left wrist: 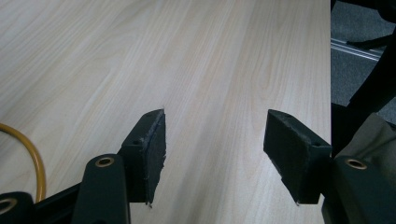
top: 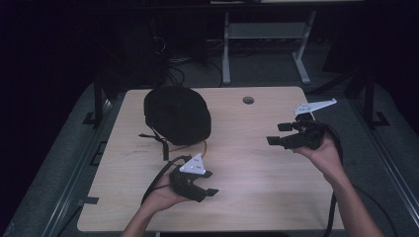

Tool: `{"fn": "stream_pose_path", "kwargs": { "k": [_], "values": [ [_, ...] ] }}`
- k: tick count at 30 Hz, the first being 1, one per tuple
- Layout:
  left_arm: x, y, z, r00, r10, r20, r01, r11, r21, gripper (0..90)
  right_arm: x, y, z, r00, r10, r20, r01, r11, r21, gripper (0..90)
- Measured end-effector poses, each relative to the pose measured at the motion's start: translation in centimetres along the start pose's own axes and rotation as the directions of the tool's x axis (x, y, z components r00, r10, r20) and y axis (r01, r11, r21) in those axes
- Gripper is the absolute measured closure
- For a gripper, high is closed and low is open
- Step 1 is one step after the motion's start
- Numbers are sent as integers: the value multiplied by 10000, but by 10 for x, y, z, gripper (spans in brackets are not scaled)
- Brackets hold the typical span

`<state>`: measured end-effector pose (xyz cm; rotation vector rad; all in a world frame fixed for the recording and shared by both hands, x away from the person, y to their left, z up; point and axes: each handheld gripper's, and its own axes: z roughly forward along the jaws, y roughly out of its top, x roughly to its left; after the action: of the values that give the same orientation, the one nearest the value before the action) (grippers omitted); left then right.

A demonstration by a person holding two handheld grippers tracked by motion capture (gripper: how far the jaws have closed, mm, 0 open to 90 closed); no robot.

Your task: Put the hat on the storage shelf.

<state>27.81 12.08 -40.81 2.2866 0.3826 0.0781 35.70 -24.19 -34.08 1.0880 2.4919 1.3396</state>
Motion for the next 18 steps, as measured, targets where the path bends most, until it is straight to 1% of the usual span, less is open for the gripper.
{"fn": "stream_pose_path", "kwargs": {
  "k": [4, 6, 8, 9, 11, 12, 18],
  "values": [
    [0, -1, 2, 10000, 3, 34, -3, 10000, 44, 389, -2, -11, 0, 9999, 171, -8, -171, 9999, 7, 218],
    [0, -1, 2, 10000, -10, 48, 10, 10000, 66, 389, -3, -12, -1, 9999, 159, -14, -159, 9999, 30, 218],
    [0, -1, 2, 10000, -9, 55, 9, 10000, 65, 389, -4, -18, -1, 9996, 265, -35, -265, 9996, 12, 219],
    [0, -1, 2, 10000, -27, 55, 27, 10000, 49, 389, -4, -18, -1, 9996, 265, -35, -265, 9996, 12, 219],
    [0, -1, 2, 10000, -41, 63, 41, 10000, 72, 388, -4, -22, -2, 9993, 374, -61, -373, 9993, 92, 216],
    [0, -1, 2, 10000, -42, 66, 42, 10000, 90, 387, -5, -24, -2, 9996, 288, -62, -287, 9996, 54, 216],
    [0, -1, 4, 9999, -48, 103, 46, 9999, 160, 386, -6, -37, -5, 9989, 457, -81, -457, 9990, 14, 216]
  ]
}}
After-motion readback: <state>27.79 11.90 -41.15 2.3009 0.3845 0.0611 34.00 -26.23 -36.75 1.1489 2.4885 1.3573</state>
